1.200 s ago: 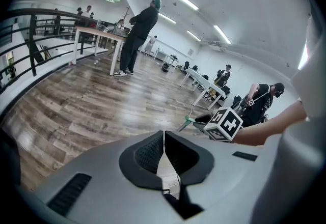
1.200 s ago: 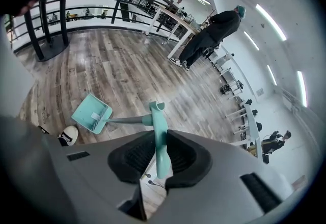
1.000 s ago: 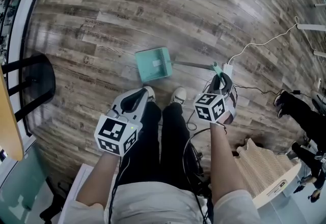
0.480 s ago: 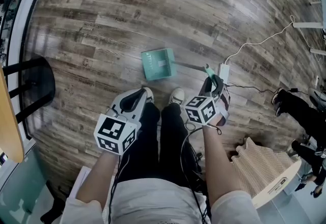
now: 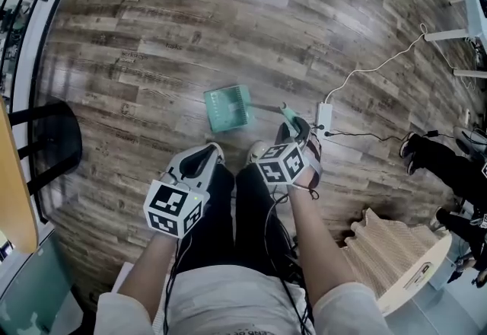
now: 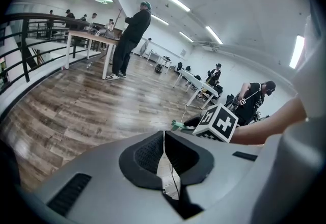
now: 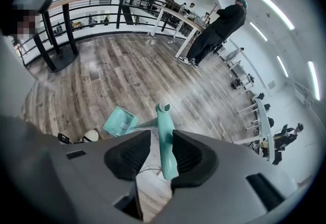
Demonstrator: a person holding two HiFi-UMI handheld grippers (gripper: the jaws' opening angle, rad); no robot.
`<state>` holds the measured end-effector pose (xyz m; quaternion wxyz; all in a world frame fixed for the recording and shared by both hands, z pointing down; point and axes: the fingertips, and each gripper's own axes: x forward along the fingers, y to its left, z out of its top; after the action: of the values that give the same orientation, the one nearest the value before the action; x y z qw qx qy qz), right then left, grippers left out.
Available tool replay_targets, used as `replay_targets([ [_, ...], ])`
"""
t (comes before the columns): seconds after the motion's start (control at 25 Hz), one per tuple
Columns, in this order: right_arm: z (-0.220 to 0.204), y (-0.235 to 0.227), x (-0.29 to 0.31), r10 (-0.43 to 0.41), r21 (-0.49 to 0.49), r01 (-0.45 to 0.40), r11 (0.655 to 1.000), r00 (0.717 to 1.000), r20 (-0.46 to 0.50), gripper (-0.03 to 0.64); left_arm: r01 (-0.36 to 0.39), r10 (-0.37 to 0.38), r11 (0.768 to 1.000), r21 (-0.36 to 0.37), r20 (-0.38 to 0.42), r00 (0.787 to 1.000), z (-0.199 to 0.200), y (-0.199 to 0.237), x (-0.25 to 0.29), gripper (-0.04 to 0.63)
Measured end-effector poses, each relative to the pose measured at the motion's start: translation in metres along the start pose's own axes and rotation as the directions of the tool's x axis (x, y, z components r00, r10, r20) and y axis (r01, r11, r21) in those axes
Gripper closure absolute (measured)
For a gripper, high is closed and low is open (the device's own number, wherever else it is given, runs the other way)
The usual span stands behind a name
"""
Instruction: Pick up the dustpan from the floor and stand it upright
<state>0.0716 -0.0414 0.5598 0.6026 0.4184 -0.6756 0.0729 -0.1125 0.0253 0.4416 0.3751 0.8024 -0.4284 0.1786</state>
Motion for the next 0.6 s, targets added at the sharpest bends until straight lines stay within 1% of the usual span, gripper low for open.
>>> replay_targets([
  [0.2, 0.0, 0.003, -0.005, 0.096, 0.027, -0.096, 0.995, 0.995, 0.001, 0.469, -0.004, 0.004, 1.0, 0.012, 0.004, 1.0, 0.004, -0.014, -0.009, 0.565],
  [0.28, 0.002, 0.0, -0.012, 0.121, 0.061, -0.122, 0.991, 0.992, 0.024, 0.461, -0.003, 0.003, 1.0, 0.014, 0.003, 1.0, 0.006, -0.019, -0.013, 0.565],
  [0.48, 0.013, -0.015, -0.038, 0.151, 0.16, -0.168, 0.973, 0.983, 0.108, 0.457, -0.012, 0.012, 1.0, 0.017, 0.007, 1.0, 0.012, -0.026, -0.024, 0.565],
  [0.6, 0.013, -0.023, -0.056, 0.172, 0.197, -0.199, 0.96, 0.974, 0.147, 0.459, -0.01, 0.01, 1.0, 0.015, 0.011, 1.0, 0.016, -0.035, -0.03, 0.565],
])
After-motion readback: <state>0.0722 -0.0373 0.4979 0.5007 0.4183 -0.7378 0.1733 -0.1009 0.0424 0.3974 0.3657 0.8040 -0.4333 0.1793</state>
